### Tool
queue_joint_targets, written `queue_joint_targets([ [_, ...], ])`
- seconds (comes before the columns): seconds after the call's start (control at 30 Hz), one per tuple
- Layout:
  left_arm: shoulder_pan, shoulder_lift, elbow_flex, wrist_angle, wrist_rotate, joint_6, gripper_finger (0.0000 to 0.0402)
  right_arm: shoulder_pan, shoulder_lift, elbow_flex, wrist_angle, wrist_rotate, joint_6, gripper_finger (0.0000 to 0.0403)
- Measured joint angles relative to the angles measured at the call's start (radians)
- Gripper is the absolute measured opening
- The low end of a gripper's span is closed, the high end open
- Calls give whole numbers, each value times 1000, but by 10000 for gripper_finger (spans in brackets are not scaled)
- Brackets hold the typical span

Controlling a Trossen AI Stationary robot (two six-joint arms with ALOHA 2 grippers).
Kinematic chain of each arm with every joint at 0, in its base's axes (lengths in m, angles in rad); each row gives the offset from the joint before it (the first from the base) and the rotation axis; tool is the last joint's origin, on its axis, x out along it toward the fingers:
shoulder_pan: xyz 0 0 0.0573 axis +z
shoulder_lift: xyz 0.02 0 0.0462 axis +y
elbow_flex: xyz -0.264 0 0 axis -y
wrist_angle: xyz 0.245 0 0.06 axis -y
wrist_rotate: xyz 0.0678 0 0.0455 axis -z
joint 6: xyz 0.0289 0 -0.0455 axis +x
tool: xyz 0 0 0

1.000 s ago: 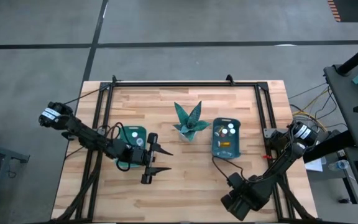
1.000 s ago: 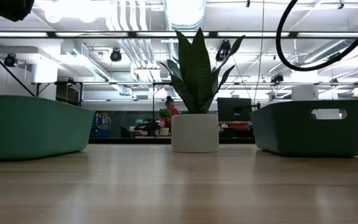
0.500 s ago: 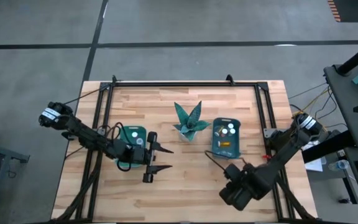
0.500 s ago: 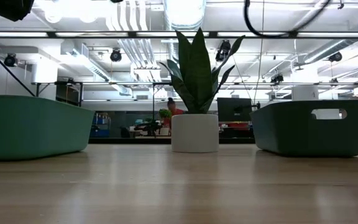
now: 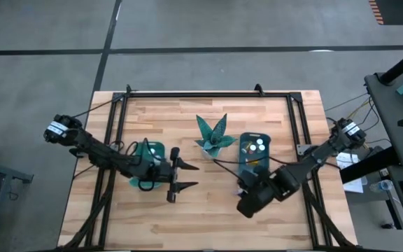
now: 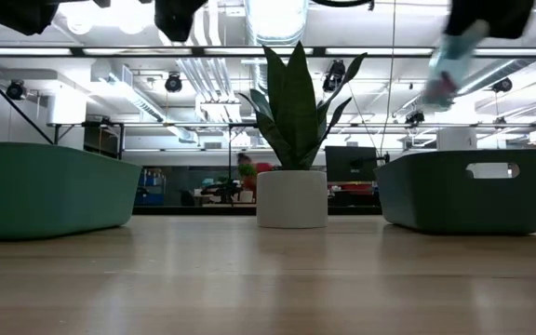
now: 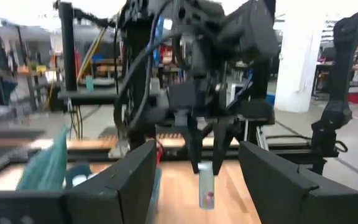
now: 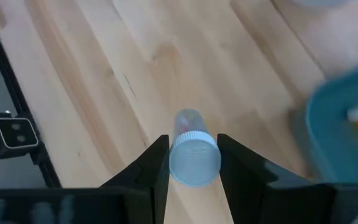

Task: Pick and place medicine bottles into bin by pill shape (circle, oval)
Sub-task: Put the blue capsule bottle into the green bin

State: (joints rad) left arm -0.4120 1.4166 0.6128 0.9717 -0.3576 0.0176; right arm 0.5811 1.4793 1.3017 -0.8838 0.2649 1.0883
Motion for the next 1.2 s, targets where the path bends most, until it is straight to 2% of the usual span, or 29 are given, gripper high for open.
queue_joint_targets([
  [0.13,14,0,22,-97,2,-60,212,-52,9,0,53,0,-141,111],
  [0.3,15,0,71,-335,14,-165,212,-100,11,0,137,1,-281,111],
  [0.4,13,1,77,-409,20,-236,212,-117,11,0,214,-1,-358,111],
  [0.77,13,4,69,-413,47,-299,212,-160,11,0,443,-2,-562,111],
  [1.2,13,34,76,-381,66,-299,212,-191,11,0,482,-7,-632,111],
])
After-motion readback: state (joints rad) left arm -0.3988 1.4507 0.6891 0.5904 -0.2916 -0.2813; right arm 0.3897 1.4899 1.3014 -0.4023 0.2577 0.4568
